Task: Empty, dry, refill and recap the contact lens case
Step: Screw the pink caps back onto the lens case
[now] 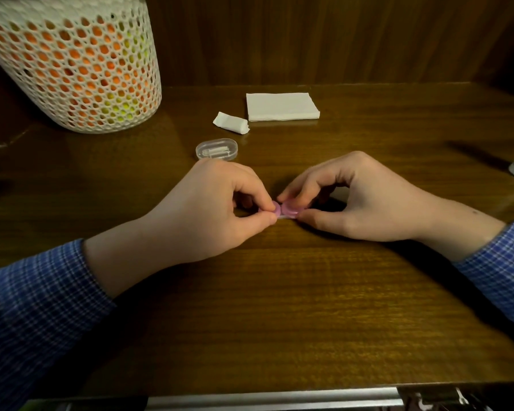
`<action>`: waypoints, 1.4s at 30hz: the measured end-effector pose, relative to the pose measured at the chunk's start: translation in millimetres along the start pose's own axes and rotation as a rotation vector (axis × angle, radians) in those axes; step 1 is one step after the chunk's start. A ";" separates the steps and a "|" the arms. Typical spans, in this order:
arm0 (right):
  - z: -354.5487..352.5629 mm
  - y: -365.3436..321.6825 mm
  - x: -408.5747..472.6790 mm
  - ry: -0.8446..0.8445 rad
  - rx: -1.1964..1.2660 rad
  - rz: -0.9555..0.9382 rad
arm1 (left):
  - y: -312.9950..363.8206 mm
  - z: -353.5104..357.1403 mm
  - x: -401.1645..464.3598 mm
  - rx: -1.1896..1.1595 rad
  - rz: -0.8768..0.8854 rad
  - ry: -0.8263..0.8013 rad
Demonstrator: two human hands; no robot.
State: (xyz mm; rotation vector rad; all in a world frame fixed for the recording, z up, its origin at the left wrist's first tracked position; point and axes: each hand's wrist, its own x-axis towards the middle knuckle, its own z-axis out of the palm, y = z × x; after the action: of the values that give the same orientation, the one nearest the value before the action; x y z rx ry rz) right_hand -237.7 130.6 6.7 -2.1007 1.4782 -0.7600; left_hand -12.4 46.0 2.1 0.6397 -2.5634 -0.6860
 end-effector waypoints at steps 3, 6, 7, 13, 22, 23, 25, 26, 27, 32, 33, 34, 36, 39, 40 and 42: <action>3.2 -1.0 1.5 0.029 -0.014 0.020 | 0.7 -0.5 -0.1 -0.013 -0.001 -0.004; 9.0 -2.2 2.8 0.089 -0.024 0.025 | 1.1 -0.7 -0.2 -0.006 0.005 -0.007; 9.4 -2.3 2.6 0.092 -0.026 0.017 | 1.1 -0.6 -0.2 -0.005 0.006 -0.006; 0.7 -1.7 -0.2 0.005 0.012 0.034 | 1.9 -1.3 -0.1 -0.015 0.005 0.000; 8.8 -6.5 2.1 0.081 -0.021 0.023 | 3.7 -2.6 0.7 -0.011 0.003 -0.017; 5.7 -5.4 1.7 0.047 -0.009 0.027 | 3.4 -2.5 0.7 -0.009 0.004 -0.016; 1.3 -3.2 1.4 -0.006 0.007 0.026 | 2.2 -2.5 0.9 -0.010 0.004 -0.014; 0.5 -2.6 1.0 -0.014 0.008 0.024 | 1.7 -2.5 1.2 -0.013 0.005 -0.015; 0.4 -2.4 0.8 -0.011 0.001 0.024 | 1.5 -2.4 1.3 -0.016 0.007 -0.014; 9.4 -5.6 0.9 0.105 -0.072 0.008 | 1.2 -2.9 2.1 -0.012 0.006 -0.026; 11.5 -6.4 1.3 0.128 -0.083 -0.001 | 0.7 -3.3 2.3 -0.011 0.007 -0.025; 13.0 -7.1 1.8 0.141 -0.089 -0.008 | 0.2 -3.6 2.4 -0.012 0.005 -0.026; 12.7 -6.8 2.6 0.127 -0.091 -0.016 | -0.3 -3.6 2.4 -0.012 0.003 -0.026; 3.5 -3.9 2.2 0.036 -0.056 0.013 | -0.2 -2.7 2.4 -0.019 0.007 -0.020; 0.7 -3.2 1.5 0.010 -0.044 0.020 | -0.2 -2.5 2.5 -0.020 0.008 -0.020; -0.6 -3.4 0.7 -0.004 -0.048 0.022 | -0.5 -2.6 2.4 -0.014 0.006 -0.025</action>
State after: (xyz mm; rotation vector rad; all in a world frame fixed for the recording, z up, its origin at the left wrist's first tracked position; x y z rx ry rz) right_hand -235.6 131.0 9.5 -2.1171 1.5288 -0.7179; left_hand -12.9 43.4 4.5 0.6227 -2.5802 -0.7145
